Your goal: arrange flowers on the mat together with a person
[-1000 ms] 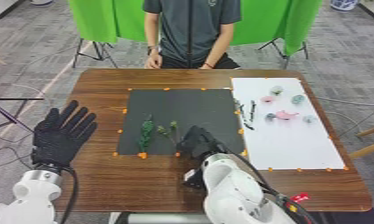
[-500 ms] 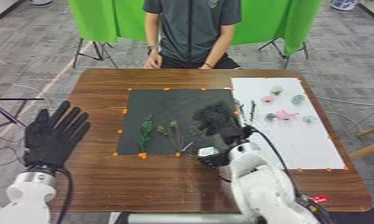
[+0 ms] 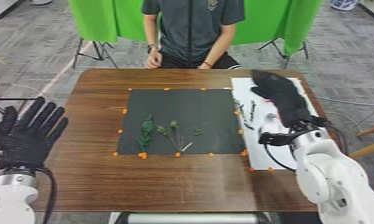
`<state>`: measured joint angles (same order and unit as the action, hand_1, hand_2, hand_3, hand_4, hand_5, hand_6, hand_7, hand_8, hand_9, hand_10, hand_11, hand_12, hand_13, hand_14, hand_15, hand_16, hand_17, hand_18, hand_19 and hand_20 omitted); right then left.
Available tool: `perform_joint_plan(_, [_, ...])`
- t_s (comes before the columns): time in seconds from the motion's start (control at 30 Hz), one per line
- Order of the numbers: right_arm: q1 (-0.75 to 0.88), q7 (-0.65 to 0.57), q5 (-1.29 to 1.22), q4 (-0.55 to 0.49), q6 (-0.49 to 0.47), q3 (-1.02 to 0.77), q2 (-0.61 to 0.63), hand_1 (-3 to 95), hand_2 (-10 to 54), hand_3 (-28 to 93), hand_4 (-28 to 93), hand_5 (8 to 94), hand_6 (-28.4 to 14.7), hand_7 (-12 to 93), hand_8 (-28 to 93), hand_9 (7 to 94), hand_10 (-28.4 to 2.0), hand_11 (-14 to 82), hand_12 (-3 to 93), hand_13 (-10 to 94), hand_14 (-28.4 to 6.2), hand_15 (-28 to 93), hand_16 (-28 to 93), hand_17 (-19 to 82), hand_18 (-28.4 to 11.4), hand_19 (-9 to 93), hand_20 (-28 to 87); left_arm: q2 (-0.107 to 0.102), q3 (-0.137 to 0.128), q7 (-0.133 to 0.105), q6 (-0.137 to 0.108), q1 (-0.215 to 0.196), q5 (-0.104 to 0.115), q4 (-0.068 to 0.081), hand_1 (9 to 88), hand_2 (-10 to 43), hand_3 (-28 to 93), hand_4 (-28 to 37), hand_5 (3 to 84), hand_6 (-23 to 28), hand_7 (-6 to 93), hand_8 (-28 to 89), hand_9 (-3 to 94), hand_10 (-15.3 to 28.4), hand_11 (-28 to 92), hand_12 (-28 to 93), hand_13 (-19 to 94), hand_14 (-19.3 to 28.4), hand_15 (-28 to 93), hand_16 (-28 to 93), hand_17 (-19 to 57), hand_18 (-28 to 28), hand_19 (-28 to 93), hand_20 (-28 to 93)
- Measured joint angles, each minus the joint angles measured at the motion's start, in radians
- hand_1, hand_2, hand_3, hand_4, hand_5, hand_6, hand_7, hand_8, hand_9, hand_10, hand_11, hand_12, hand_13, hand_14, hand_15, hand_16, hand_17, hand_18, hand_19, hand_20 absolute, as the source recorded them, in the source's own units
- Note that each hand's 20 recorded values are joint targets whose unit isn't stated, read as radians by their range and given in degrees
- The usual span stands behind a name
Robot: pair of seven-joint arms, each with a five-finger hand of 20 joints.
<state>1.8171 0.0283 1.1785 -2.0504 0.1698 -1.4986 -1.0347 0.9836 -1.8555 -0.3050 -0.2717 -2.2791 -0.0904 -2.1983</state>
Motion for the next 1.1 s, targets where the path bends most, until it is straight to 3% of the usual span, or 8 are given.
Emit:
perform_joint_plan(0.1, [0.071,0.083,-0.049,-0.038,0.131,-0.009,0.039,7.3,12.1,84,-27,41.7,-4.1,18,-13,36.6,-12.8,6.6,10.6,23,-6.9,10,4,12,-9.7,29,5,0.0,-0.011,-0.013,0.001,-0.006,0.0,-0.002,23.1,15.3,69,-28.3,38.0,7.7,11.1,-11,35.0,13.9,18,5,26,12.7,20,-6,-4.5,11.7,24,9])
perform_joint_plan(0.17, [0.127,0.084,-0.037,-0.057,0.129,-0.058,0.034,8.1,11.9,84,-26,45.0,-4.2,18,-13,37.9,-12.9,6.6,10.6,24,-7.1,10,3,12,-9.7,28,5,0.0,-0.017,-0.017,0.006,-0.011,0.0,-0.003,23.2,14.9,70,-28.3,37.7,7.5,11.0,-11,34.7,13.7,17,5,26,12.7,19,-6,-4.6,11.8,24,9])
perform_joint_plan(0.23, [0.186,0.064,0.017,-0.066,0.069,-0.139,0.014,8.5,11.8,83,-26,46.2,-4.2,18,-13,38.7,-12.9,6.3,10.4,25,-7.2,10,3,13,-9.7,28,6,0.0,-0.022,-0.018,0.021,-0.017,-0.002,-0.003,23.4,14.6,70,-28.3,37.6,7.5,11.0,-11,34.6,13.7,17,5,26,12.6,19,-6,-4.6,11.9,23,9])
perform_joint_plan(0.33, [0.257,0.031,0.095,-0.07,-0.082,-0.259,-0.03,8.6,11.7,83,-26,45.8,-4.1,17,-13,38.9,-12.9,6.1,10.4,26,-7.2,10,3,13,-9.9,28,6,0.002,-0.031,-0.017,0.066,-0.024,-0.008,0.0,23.5,14.4,70,-28.3,37.4,7.4,10.9,-10,34.6,13.7,17,6,26,12.6,18,-5,-4.6,12.0,23,9])
perform_joint_plan(0.4, [0.29,0.028,0.081,-0.07,-0.119,-0.29,-0.044,8.9,11.5,83,-26,45.4,-4.1,17,-12,38.8,-12.9,6.0,10.4,26,-7.3,11,3,13,-9.9,28,6,0.005,-0.039,-0.017,0.086,-0.03,-0.012,0.0,23.5,14.3,70,-28.3,37.4,7.4,11.0,-10,34.5,13.7,17,6,26,12.7,18,-5,-4.6,12.0,23,9])
perform_joint_plan(0.6, [0.33,0.005,-0.14,-0.076,-0.099,-0.33,-0.061,9.2,11.5,83,-25,44.7,-4.3,15,-12,38.7,-12.9,5.5,10.4,27,-7.9,10,3,13,-10.1,28,6,0.013,-0.05,-0.026,0.085,-0.04,-0.012,-0.002,23.6,14.1,70,-28.3,37.4,7.3,11.1,-10,34.7,13.8,17,6,26,12.8,18,-5,-4.6,12.0,23,9])
perform_joint_plan(1.1, [0.325,-0.005,-0.121,-0.087,-0.17,-0.44,-0.119,10.5,11.0,82,-25,45.8,-5.0,14,-11,38.6,-13.0,5.3,11.0,27,-9.1,10,5,13,-10.5,28,7,0.018,-0.027,-0.024,0.084,-0.039,-0.012,-0.002,24.3,14.3,69,-28.3,37.5,7.3,11.3,-10,34.8,13.8,17,6,26,13.3,19,-4,-4.6,12.0,23,10])
